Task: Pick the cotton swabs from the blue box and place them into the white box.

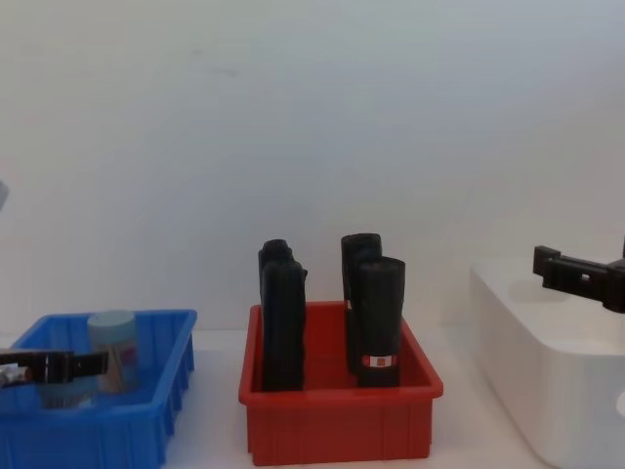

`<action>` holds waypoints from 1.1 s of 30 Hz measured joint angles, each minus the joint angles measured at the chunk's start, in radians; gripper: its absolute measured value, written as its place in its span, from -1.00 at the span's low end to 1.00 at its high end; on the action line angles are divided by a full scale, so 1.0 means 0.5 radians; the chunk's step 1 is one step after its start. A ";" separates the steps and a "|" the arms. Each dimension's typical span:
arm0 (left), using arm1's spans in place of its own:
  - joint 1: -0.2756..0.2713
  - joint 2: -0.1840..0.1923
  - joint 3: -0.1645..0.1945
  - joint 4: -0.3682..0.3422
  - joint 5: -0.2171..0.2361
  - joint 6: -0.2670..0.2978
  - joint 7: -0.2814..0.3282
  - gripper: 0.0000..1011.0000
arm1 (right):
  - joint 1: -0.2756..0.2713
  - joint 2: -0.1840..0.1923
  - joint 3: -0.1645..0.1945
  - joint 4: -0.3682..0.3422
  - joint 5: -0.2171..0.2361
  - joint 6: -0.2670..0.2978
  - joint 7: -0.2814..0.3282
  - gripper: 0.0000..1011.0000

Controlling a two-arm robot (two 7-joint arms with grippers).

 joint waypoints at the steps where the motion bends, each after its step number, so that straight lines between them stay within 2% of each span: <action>1: 0.000 0.000 0.000 0.002 0.000 0.000 -0.001 0.65 | 0.000 0.000 0.000 0.000 0.000 0.000 0.000 0.98; 8: -0.002 0.000 -0.005 0.007 0.005 -0.005 -0.009 0.31 | 0.000 0.000 0.000 0.000 0.000 0.000 0.000 0.98; 20: 0.016 0.017 -0.017 -0.118 0.034 -0.030 -0.061 0.31 | 0.000 0.000 0.000 0.000 0.000 0.000 0.000 0.98; 33: 0.029 0.044 -0.015 -0.440 0.101 -0.003 -0.218 0.31 | 0.000 0.000 0.000 0.000 0.000 0.000 0.000 0.98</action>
